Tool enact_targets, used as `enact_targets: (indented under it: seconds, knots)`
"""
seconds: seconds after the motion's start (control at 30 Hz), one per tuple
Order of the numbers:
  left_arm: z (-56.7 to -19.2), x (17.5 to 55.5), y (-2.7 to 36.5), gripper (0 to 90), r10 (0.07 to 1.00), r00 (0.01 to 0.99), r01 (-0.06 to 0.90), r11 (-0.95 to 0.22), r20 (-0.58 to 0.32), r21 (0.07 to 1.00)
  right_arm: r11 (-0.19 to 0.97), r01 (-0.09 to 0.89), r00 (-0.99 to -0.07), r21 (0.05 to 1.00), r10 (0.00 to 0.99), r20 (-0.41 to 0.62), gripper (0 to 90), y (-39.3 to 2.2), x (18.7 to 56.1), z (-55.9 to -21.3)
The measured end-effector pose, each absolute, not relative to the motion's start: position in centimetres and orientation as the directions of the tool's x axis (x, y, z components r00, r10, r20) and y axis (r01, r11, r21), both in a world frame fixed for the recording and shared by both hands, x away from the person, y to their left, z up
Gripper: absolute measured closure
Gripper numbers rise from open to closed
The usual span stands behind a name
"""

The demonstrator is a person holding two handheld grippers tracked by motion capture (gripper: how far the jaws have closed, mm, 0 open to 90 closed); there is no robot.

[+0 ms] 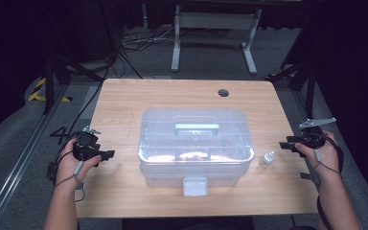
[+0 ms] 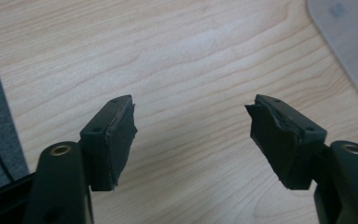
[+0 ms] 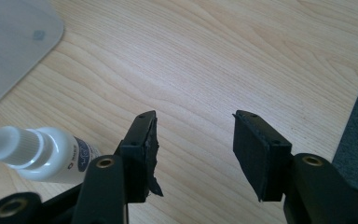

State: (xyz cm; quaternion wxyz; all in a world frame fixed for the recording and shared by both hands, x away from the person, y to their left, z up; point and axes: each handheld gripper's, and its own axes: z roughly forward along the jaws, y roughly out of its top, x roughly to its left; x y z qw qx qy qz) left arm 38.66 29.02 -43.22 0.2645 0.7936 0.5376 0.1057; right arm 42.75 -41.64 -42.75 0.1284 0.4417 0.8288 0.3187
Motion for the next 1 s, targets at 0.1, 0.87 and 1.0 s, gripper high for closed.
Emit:
enact_targets:
  seconds: [0.1,0.87,1.0]
  knots:
    - [-43.0,38.7,29.0,27.9,0.918,0.385,0.806,-0.283,-0.097,0.519,0.409,0.638,-0.584,0.652,0.809,0.063,51.0,-41.6,42.7,-42.7]
    - [-40.7,37.8,28.3,27.2,0.894,0.437,0.784,-0.326,-0.096,0.529,0.378,0.642,-0.569,0.667,0.818,0.085,48.3,-40.9,41.8,-40.8]
    - [-40.4,37.6,28.2,29.8,0.894,0.438,0.773,-0.317,-0.1,0.55,0.394,0.619,-0.586,0.679,0.807,0.066,47.2,-41.0,41.4,-40.3]
